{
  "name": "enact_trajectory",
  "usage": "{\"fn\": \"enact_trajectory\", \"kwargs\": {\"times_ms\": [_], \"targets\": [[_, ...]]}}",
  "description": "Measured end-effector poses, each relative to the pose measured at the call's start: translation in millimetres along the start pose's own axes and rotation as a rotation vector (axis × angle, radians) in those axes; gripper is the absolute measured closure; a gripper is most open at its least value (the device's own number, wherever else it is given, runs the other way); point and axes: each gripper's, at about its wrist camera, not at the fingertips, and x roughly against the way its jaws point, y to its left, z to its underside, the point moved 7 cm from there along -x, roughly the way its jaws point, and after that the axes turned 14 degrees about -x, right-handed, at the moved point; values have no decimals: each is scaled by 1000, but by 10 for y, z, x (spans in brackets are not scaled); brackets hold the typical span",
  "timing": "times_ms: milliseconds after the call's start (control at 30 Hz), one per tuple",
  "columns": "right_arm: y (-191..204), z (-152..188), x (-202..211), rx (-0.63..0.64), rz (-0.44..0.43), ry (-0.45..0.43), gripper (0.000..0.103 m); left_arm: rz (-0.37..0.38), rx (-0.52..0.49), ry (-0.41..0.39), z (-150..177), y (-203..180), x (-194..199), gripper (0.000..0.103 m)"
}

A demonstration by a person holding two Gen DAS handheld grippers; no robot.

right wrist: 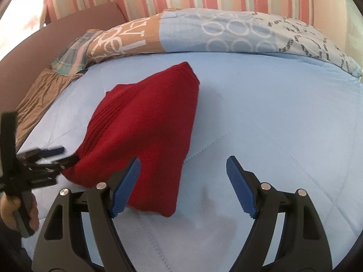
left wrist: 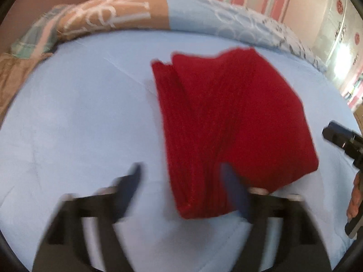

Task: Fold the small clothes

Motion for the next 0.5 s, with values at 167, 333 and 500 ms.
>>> {"fn": "enact_trajectory", "kwargs": {"times_ms": [167,333,500], "targets": [[227,64,43,51,-55,10,24,-20,4,-41,-375,111,71,15],[509,174,2,110,-104,50,24,-101,-67,52,-713,216,-429,15],[657,361,-223,172,-100,139,24,-133,-97,76,-789,269,-739,10]]}}
